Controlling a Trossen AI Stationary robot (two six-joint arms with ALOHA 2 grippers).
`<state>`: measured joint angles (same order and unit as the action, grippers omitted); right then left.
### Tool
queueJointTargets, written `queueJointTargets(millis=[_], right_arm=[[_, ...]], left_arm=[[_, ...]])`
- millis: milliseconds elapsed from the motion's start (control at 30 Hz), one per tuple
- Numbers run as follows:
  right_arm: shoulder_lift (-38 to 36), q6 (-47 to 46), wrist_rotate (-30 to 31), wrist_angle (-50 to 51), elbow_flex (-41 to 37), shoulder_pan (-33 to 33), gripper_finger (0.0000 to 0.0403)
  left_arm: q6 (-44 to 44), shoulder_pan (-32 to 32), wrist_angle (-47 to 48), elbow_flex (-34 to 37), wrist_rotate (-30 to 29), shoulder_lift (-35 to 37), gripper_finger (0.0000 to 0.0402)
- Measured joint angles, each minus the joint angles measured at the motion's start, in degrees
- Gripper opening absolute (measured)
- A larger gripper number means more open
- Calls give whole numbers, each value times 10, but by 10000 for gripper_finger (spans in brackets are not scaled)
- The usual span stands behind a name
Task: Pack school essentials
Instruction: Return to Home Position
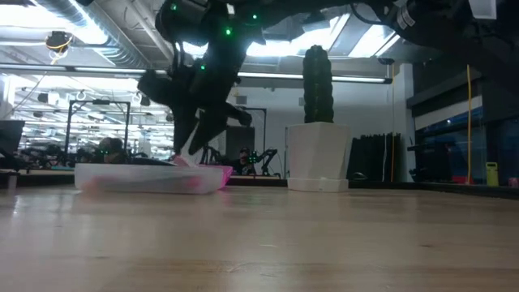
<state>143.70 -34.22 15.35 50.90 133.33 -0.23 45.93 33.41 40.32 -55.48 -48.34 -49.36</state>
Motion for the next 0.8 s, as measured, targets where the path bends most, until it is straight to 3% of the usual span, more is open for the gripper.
queueJointTargets(millis=[600,800], right_arm=[[-4,24,-20,9,13,-27,129],[-49,33,-104,34,14,-26,129]], left_arm=[[0,0,0,0,0,0,105],[0,0,2,0,0,0,105]])
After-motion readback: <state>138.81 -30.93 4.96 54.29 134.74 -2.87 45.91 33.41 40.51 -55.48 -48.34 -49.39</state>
